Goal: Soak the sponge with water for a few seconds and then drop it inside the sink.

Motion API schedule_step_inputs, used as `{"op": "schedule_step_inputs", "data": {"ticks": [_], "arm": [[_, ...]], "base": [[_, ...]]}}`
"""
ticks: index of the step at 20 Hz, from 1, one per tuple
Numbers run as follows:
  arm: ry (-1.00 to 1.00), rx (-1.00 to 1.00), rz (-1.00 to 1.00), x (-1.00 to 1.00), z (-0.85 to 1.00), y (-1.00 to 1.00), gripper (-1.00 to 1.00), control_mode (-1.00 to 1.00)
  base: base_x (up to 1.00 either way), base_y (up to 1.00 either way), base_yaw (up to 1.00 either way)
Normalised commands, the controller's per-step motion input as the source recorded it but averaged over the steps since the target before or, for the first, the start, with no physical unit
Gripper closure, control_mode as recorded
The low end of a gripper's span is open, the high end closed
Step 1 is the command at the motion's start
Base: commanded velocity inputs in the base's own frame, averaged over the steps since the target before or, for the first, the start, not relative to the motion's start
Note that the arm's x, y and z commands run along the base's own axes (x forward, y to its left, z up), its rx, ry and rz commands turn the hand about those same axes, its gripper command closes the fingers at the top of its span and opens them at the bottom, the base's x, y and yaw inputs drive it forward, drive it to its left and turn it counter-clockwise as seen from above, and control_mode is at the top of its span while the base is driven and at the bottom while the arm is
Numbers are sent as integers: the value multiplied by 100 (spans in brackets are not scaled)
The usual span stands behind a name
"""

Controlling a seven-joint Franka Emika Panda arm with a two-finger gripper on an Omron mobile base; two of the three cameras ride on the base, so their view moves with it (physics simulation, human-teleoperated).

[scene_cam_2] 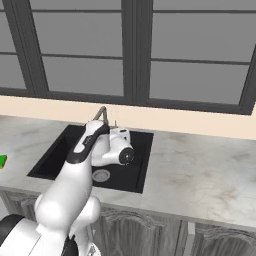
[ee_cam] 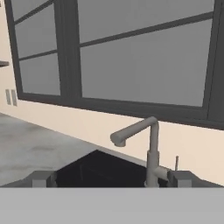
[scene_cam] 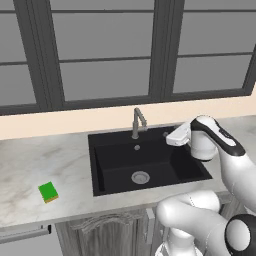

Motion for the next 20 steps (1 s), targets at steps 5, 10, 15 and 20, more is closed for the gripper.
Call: {"op": "schedule_step_inputs", "data": {"ticks": [5, 10, 15, 20], "arm": [[0, 6, 0, 0, 0, 0, -100, -100], [0, 1, 0, 0, 0, 0, -100, -100], [0, 0, 0, 1, 17, 0, -100, -100], [0, 0, 0, 0, 21, 0, -100, -100]], "base": [[0, 0, 0], [0, 0, 0], [0, 0, 0], [0, 0, 0]]}}
